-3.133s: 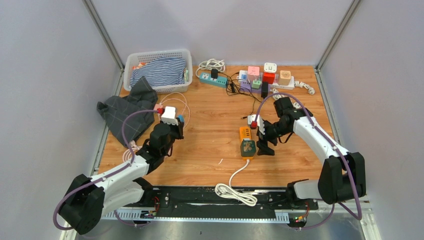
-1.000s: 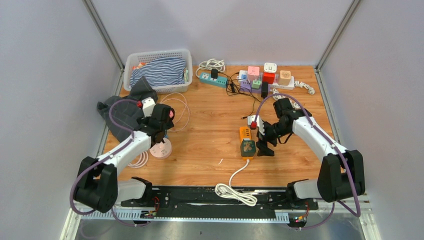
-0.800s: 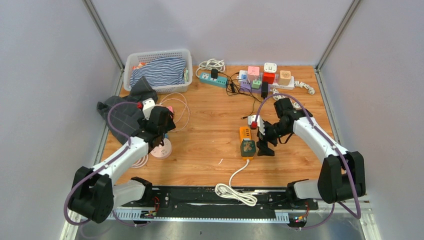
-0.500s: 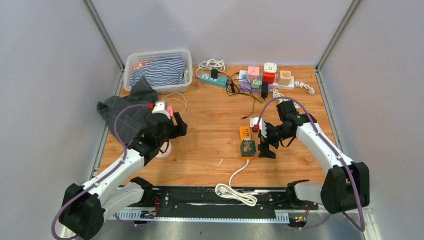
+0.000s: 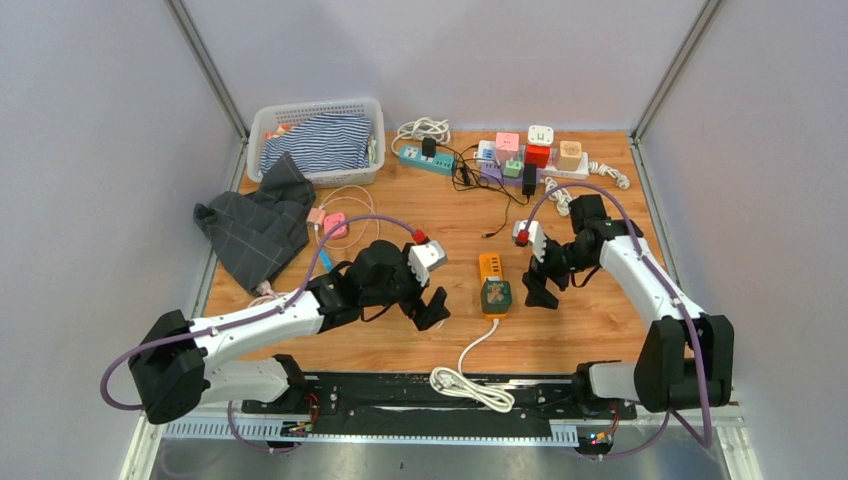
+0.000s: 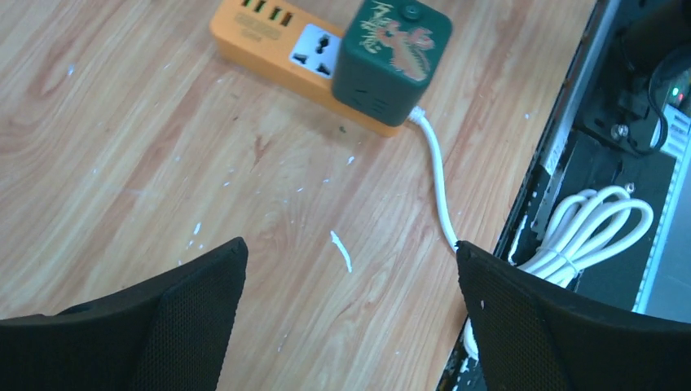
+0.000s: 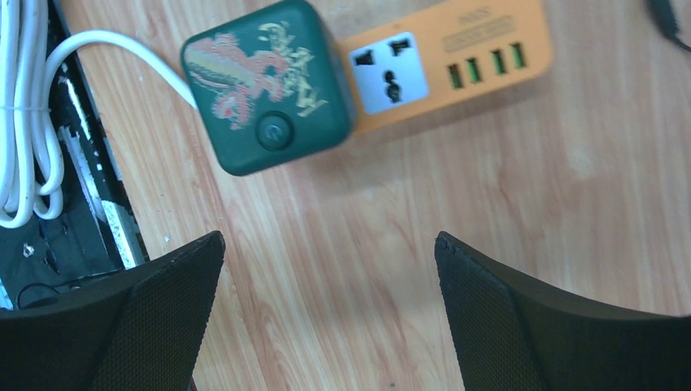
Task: Pull the plug off the socket
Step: Remove the plug from the socket.
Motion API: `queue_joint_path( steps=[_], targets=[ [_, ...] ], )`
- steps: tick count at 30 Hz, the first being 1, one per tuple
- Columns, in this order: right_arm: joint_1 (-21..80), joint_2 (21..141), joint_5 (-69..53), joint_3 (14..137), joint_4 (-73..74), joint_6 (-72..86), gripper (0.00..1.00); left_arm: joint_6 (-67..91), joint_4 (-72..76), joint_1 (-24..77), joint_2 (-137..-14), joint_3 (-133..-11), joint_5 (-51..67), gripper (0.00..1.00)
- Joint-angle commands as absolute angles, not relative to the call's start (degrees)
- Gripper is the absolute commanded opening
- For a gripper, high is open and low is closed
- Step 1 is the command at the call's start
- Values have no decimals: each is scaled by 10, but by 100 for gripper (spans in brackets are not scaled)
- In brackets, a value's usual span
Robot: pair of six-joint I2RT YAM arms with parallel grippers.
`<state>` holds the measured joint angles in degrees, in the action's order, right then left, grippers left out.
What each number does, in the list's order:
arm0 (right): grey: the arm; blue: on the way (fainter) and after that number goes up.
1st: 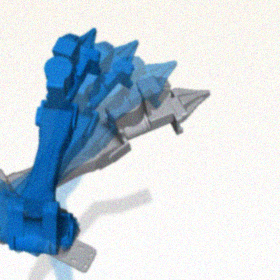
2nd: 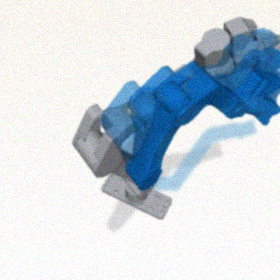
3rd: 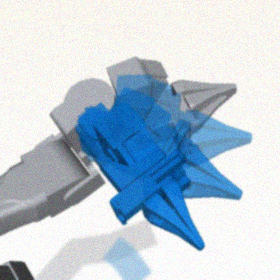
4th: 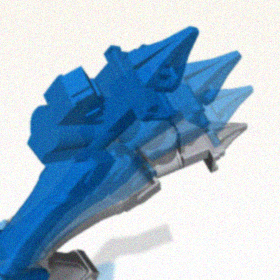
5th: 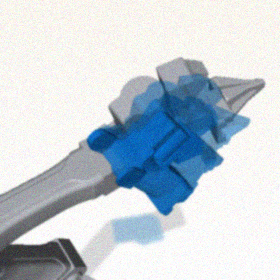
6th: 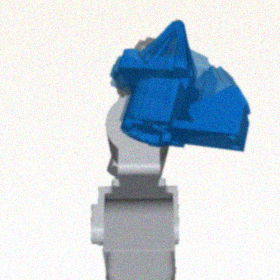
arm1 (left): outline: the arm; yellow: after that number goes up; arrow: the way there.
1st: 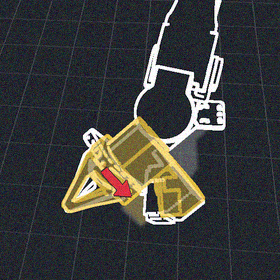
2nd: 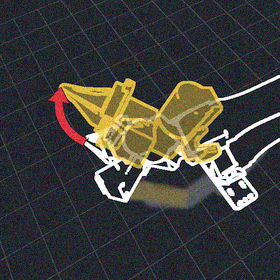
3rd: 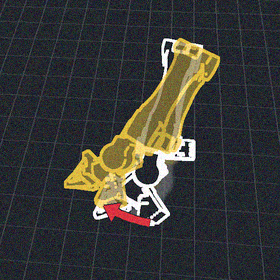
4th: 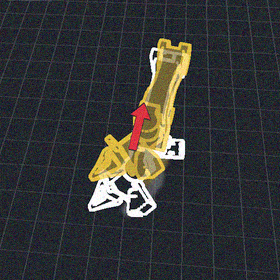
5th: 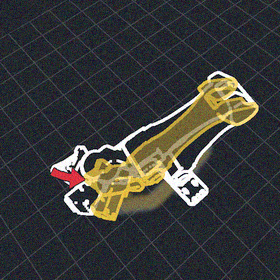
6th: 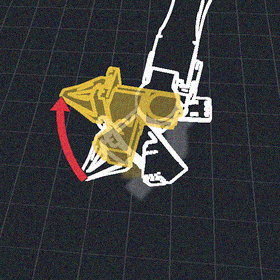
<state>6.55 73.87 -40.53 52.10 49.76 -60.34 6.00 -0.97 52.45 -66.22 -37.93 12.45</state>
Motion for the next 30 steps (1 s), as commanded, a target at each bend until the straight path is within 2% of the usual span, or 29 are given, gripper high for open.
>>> queue_joint_path(
  steps=[1,7,12,15,17,19,22,30],
  targets=[
    [25,728,-429,540,530,-579,100,-38,-3,557,-687,-413,130,100],
    [14,661,-438,546,529,-543,100,-83,65,588,-677,-415,95,100],
    [9,552,-436,536,496,-504,100,-146,86,602,-677,-427,118,100],
    [-16,511,-470,493,436,-374,100,-184,85,602,-695,-433,97,100],
    [-30,494,-497,447,404,-373,100,-187,85,602,-708,-439,54,100],
    [-32,486,-464,437,389,-373,100,-176,86,603,-724,-449,42,100],
    [-36,491,-445,435,375,-353,99,-98,85,603,-758,-475,46,100],
    [-55,510,-368,435,347,-299,98,279,85,603,-801,-475,-116,100]
  ],
)
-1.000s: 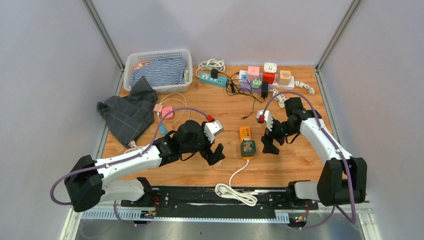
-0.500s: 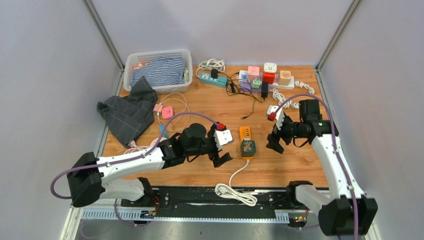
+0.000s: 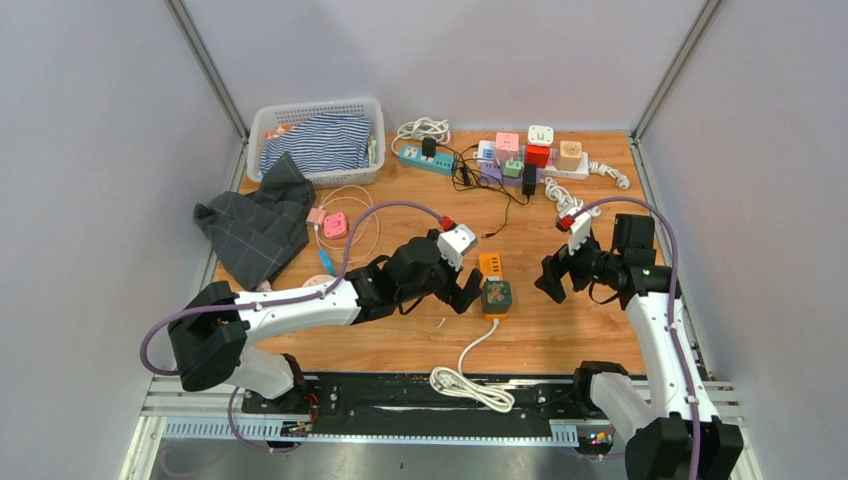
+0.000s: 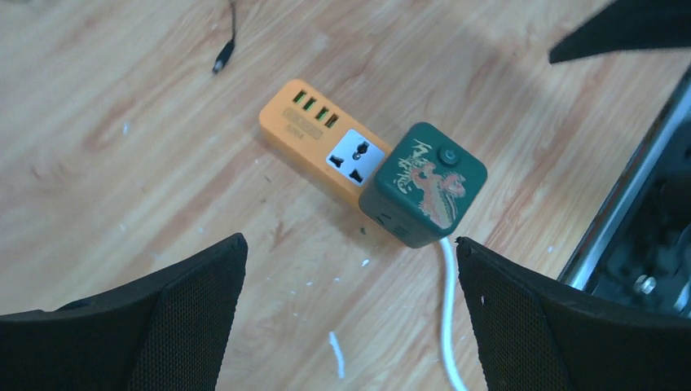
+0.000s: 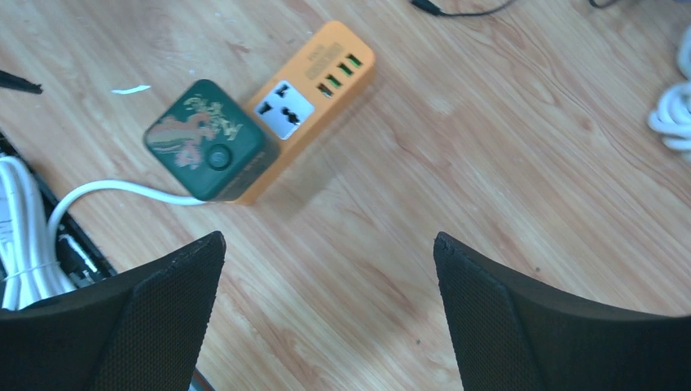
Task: Pull the plug off the socket
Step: Remove the plug from the socket.
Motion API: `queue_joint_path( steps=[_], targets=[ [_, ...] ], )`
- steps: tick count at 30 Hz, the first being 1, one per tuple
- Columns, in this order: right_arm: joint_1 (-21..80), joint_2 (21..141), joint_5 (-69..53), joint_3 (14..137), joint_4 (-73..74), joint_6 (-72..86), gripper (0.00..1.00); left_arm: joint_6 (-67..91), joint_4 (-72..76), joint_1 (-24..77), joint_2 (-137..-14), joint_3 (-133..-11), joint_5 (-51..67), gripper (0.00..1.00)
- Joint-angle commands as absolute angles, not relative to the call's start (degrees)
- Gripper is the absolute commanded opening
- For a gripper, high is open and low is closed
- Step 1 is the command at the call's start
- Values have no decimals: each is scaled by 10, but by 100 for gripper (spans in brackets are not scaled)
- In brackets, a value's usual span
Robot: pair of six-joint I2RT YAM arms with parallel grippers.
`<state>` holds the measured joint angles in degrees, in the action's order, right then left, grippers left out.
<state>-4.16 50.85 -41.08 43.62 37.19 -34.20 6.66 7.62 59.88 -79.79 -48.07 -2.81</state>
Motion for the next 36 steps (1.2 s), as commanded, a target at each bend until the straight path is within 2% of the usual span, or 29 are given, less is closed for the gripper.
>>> queue_joint_path(
  steps=[1,6,16,19,22,25,36],
  targets=[
    [-56,511,-360,434,344,-294,98,309,85,606,-799,-472,-129,100],
    [-61,517,-348,436,338,-276,98,394,83,650,-803,-475,-218,100],
    [-63,535,-347,432,332,-272,96,443,71,678,-846,-507,-280,100],
    [-63,535,-345,432,331,-272,96,462,-9,692,-882,-551,-337,100],
    [-64,533,-345,430,328,-271,96,494,-193,702,-951,-682,-393,100],
    [-64,535,-345,430,328,-272,96,495,-280,706,-1006,-759,-397,100],
    [-64,534,-342,429,326,-271,96,478,-269,719,-1057,-813,-365,100]
  ],
)
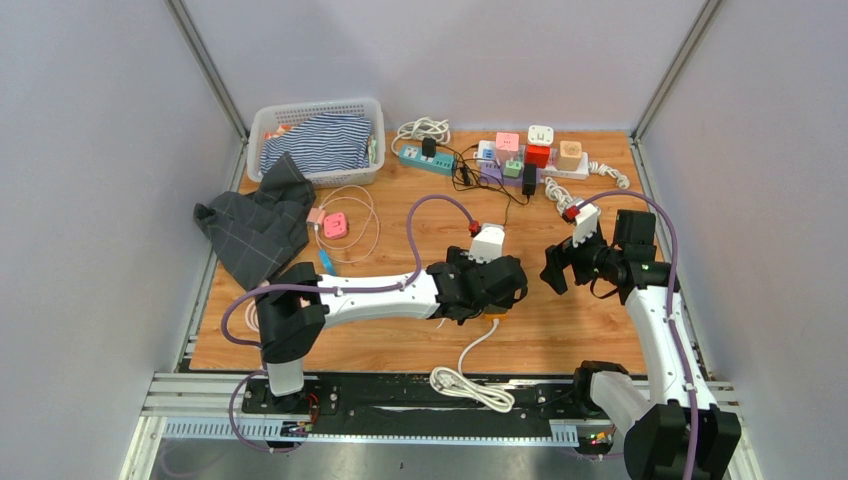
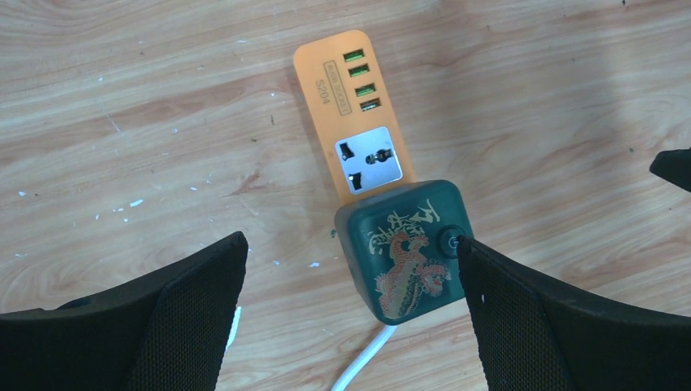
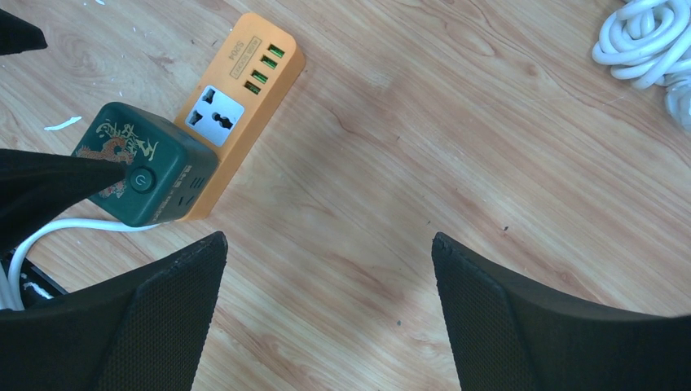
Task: Pull the plug off the socket
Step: Remove the plug from the socket.
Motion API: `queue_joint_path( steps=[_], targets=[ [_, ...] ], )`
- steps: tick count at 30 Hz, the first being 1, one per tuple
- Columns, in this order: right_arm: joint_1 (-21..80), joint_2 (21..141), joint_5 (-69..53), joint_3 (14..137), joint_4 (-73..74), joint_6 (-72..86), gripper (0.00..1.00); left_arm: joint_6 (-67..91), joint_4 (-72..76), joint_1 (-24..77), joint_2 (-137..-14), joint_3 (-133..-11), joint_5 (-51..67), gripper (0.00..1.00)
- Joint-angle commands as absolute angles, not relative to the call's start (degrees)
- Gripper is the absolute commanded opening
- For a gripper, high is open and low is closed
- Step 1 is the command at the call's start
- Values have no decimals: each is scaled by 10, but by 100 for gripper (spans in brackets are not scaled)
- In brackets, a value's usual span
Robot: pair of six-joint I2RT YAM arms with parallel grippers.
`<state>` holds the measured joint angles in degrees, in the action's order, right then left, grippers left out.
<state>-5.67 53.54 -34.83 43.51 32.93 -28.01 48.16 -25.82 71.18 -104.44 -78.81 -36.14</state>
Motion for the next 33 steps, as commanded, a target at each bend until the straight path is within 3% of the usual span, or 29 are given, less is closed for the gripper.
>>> queue_joint_path(
  steps=[1,17,21,29,33],
  targets=[
    [-64,533,-343,428,326,-272,96,471,-257,720,-1057,-811,-356,100],
    [-65,537,-347,425,323,-274,95,461,-198,722,-1083,-798,-307,94],
    [-65,539,-348,425,323,-275,95,464,-205,722,-1098,-810,-302,83],
    [-65,535,-354,424,323,-275,95,450,-216,722,-1119,-814,-299,72],
    [-65,534,-354,425,323,-275,95,408,-221,723,-1122,-819,-312,53]
  ],
)
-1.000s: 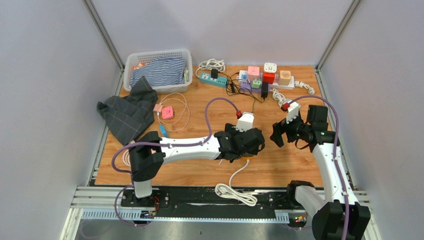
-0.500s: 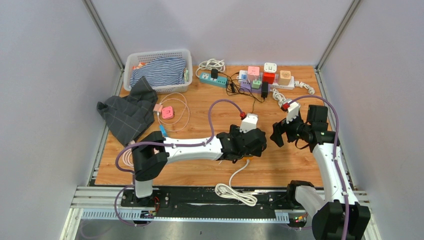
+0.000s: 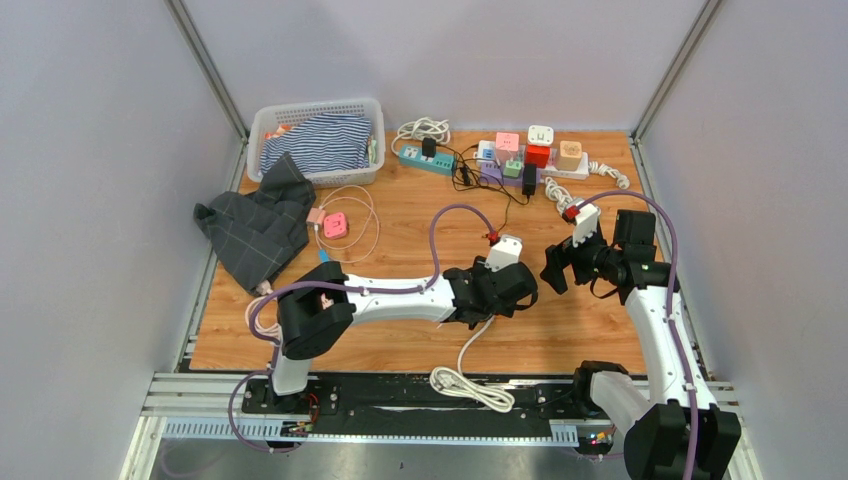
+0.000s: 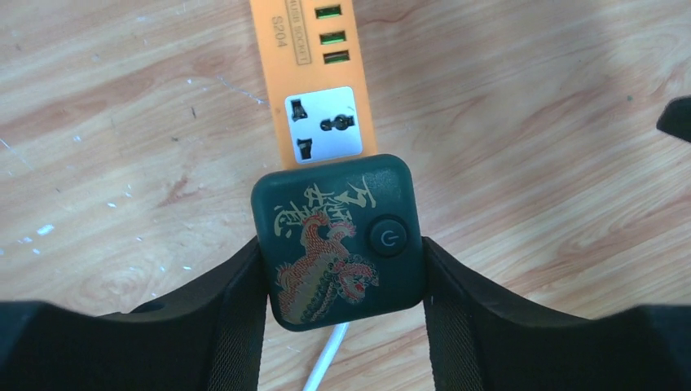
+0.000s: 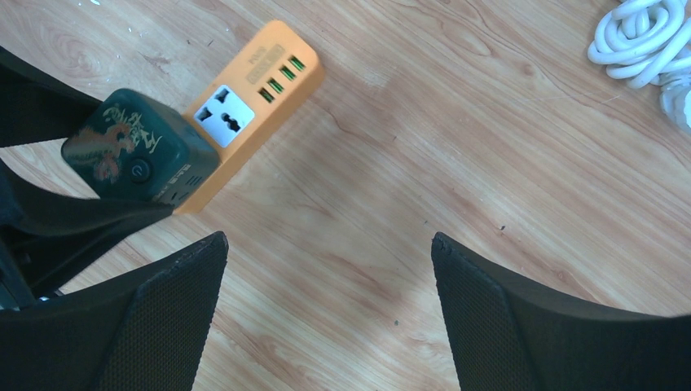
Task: Pull the plug off the socket
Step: Remove the plug from the socket.
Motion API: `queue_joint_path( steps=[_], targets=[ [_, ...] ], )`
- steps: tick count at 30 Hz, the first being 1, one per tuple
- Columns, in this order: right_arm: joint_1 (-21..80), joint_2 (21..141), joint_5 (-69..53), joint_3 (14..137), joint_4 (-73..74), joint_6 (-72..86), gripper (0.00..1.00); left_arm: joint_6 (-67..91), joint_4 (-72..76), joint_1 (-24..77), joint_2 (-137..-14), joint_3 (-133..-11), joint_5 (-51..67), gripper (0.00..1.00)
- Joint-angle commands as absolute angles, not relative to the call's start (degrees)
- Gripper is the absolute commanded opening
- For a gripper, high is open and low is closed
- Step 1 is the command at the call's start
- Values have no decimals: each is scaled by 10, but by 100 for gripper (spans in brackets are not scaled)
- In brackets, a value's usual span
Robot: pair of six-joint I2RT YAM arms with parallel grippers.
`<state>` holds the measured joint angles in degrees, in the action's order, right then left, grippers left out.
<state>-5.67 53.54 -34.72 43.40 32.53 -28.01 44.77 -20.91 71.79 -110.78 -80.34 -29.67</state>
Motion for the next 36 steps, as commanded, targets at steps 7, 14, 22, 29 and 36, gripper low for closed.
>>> queue_joint_path(
  steps=[7,14,22,29,36],
  targets=[
    [-66,533,-356,425,323,-276,95,274,-211,722,-1113,-795,-291,35],
    [-66,532,-400,430,345,-304,96,106,-157,710,-1060,-707,-179,20],
    [-66,528,-452,437,378,-349,97,-26,-125,652,-998,-633,17,12],
    [-64,529,-563,425,435,-456,98,-147,-220,648,-1013,-666,38,0],
    [-62,494,-581,377,449,-593,96,-211,-255,630,-1033,-674,131,0]
  ],
)
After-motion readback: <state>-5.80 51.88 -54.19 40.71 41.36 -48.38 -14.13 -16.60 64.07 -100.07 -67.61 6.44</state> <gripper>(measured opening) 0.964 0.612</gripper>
